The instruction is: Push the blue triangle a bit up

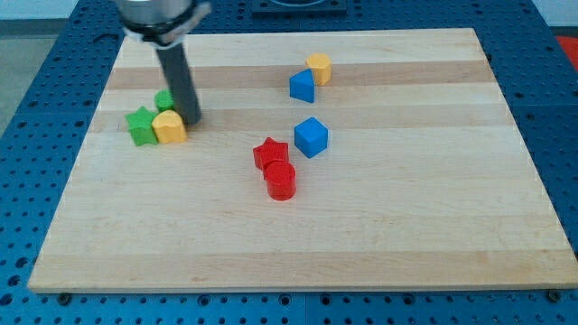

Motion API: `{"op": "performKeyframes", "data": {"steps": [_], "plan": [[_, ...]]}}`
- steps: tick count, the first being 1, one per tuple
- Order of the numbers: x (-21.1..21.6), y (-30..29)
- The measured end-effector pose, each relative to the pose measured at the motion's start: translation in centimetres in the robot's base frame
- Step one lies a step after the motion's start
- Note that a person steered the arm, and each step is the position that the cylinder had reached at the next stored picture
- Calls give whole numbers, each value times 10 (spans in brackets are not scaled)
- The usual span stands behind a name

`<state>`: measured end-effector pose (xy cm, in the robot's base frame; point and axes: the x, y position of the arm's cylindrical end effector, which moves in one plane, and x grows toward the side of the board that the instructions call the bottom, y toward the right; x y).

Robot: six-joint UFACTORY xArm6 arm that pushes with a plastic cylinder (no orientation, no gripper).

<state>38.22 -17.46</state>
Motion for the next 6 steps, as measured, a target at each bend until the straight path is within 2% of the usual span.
{"op": "performKeyframes", "data": {"steps": [1, 4, 6], "plan": [[0, 13], [-1, 157], [-52, 192]]}}
